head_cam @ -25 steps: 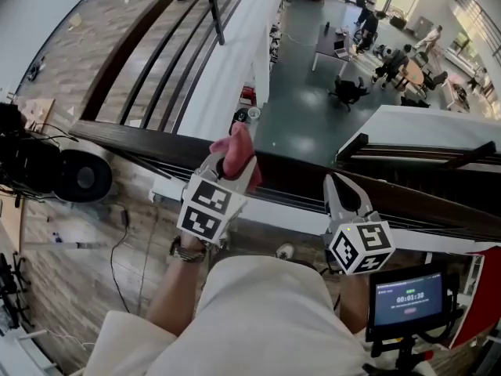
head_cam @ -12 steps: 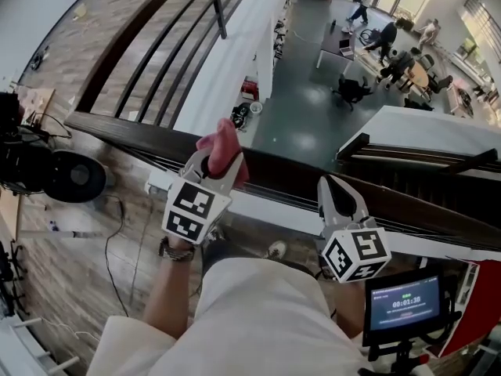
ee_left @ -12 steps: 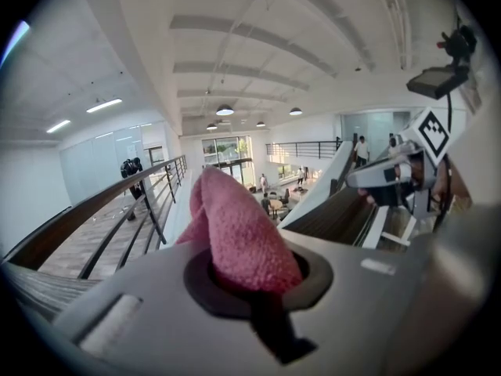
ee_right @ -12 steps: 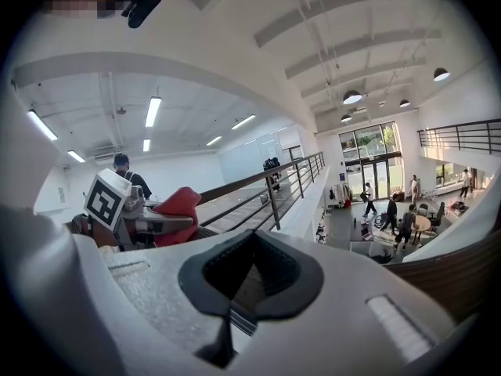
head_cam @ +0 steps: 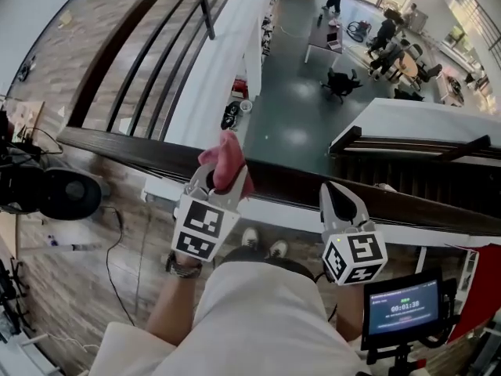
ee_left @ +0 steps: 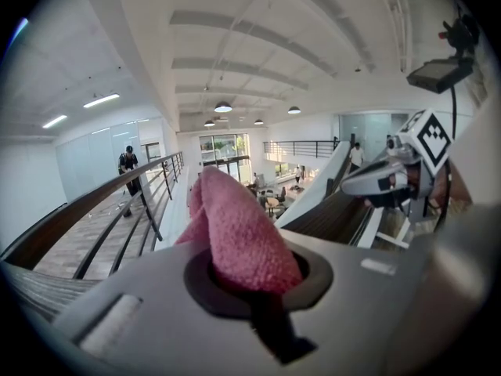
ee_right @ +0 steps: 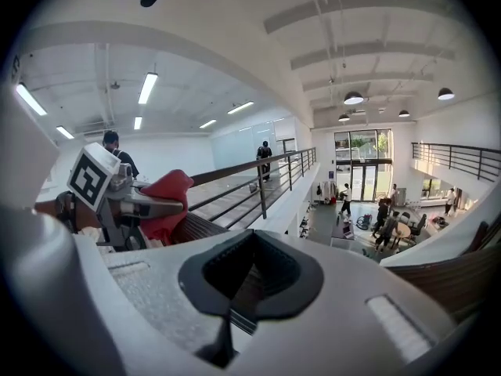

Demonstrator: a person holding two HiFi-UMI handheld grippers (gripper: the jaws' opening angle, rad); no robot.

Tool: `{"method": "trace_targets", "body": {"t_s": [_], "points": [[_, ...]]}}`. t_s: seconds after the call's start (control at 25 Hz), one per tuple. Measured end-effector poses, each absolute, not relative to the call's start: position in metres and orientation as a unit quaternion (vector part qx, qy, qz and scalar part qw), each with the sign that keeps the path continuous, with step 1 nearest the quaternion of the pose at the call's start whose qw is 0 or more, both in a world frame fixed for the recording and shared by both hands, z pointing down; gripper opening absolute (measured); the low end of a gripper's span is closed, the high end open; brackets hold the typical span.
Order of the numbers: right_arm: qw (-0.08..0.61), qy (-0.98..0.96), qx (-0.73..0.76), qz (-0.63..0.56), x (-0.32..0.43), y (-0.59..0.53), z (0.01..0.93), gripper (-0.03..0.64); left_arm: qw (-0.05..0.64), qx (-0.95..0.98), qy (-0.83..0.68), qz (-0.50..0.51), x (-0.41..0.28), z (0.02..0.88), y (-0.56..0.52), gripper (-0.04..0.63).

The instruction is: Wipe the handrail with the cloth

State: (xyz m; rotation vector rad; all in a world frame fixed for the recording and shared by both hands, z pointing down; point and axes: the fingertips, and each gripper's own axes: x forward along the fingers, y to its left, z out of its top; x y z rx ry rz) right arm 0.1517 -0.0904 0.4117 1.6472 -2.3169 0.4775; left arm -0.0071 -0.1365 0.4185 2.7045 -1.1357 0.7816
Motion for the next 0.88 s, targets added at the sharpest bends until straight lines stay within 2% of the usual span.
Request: {"method": "trace_targets", "body": {"t_s": [0.24, 0.36, 0.44, 0.52, 0.68, 0.88], "points": [[0.131, -0.785, 0.592, 0.128, 0.174, -0.087, 0.402, 0.003, 0.032, 0.885, -0.385, 0.261, 0.015, 0.411, -0.131, 0.032], [0.113, -0.781, 0.594, 0.155, 0.181, -0.093, 0.409, 0.003, 0.033, 0.884, -0.388, 0.26, 0.019, 0.417, -0.137, 0.032], [0.124, -0.777, 0.598, 0.152, 0.182, -0.094, 0.41, 0.003, 0.04, 0.89, -0.37, 0.264, 0.021, 0.414, -0.139, 0.032], [0.139, -0.779, 0.596, 0.135, 0.175, -0.096, 0.411, 0.003, 0.05, 0.893, -0.361, 0.266, 0.017, 0.413, -0.143, 0.032], [0.106, -0.789, 0.586, 0.153, 0.163, -0.098, 0.415, 0.003, 0.055, 0.888, -0.372, 0.266, 0.002, 0.421, -0.148, 0.032], [0.109, -0.798, 0.574, 0.147, 0.152, -0.096, 0.417, 0.003, 0.022, 0.879, -0.399, 0.258, -0.011, 0.426, -0.15, 0.032]]}}
